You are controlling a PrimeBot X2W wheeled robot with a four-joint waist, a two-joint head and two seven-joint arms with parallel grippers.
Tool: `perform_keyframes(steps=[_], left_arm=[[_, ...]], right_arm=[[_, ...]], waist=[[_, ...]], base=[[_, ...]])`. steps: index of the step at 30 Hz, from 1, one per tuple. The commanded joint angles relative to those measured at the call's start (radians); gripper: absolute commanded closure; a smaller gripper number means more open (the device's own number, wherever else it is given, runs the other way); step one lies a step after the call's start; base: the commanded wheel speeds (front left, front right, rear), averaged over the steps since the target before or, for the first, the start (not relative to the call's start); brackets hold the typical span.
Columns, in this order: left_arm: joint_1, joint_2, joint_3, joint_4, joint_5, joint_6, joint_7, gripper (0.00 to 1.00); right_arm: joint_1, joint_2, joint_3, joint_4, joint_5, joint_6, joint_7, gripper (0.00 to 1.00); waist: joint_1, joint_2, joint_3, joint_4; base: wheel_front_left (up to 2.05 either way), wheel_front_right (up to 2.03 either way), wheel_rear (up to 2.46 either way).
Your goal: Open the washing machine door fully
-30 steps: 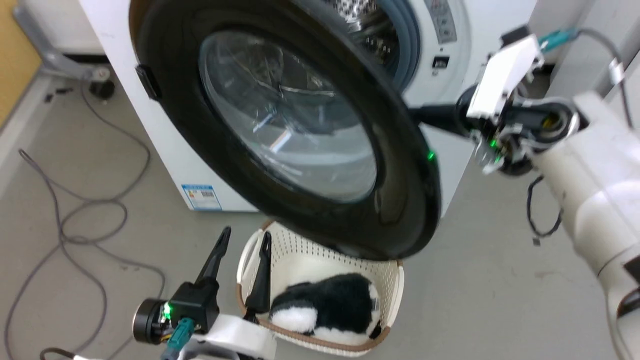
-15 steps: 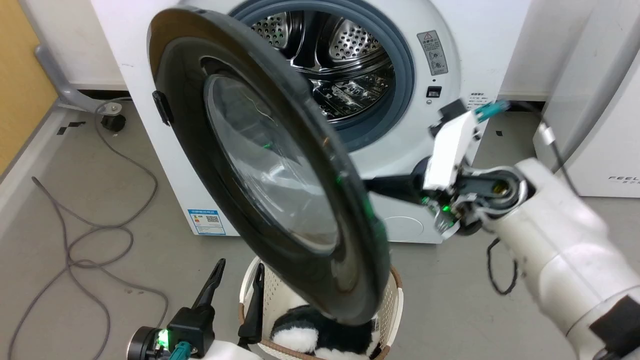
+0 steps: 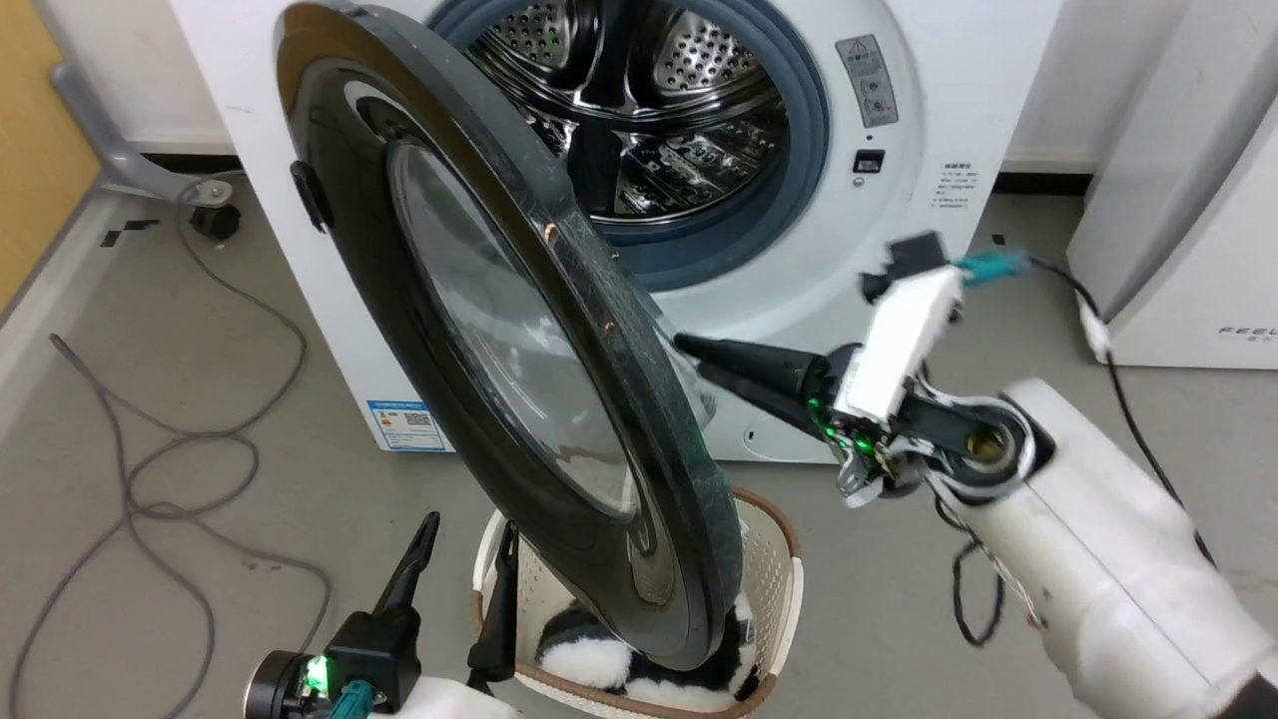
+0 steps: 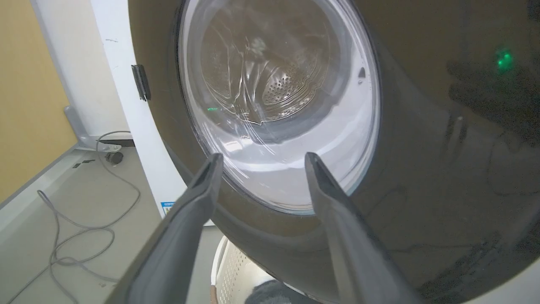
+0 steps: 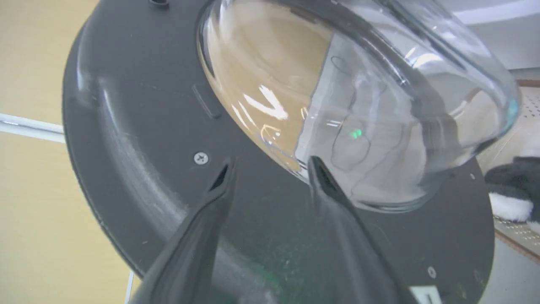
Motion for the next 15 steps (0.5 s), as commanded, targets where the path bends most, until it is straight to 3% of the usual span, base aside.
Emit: perform_keyframes(steps=[1, 10, 15], left_arm=[[0.008, 0.000, 0.007, -0.006, -0.001, 0.006, -0.006, 0.00], [0.000, -0.002, 0.016, -0.013, -0.003, 0.012, -0.006, 0.00], [0.000, -0.006, 0.014, -0.007, -0.007, 0.010, -0.006, 0.00]], right_arm=[[0.069, -0.021, -0.029, -0.044, -0.004, 0.005, -0.083, 0.00], [0.356, -0.106, -0.183, -0.250, -0.073, 0.005, -0.569, 0.00], [0.542, -0.188, -0.243, -0.281, -0.182, 0.005, -0.812, 0.00]], waist=[[0.0001, 0.0000, 0.006, -0.008], [0.0001, 0.0000, 0.021, -0.036], [0.0001, 0.0000, 0.004, -0.037]], base=[[0.00, 0.00, 0.00], [0.00, 0.00, 0.00], [0.00, 0.00, 0.00]])
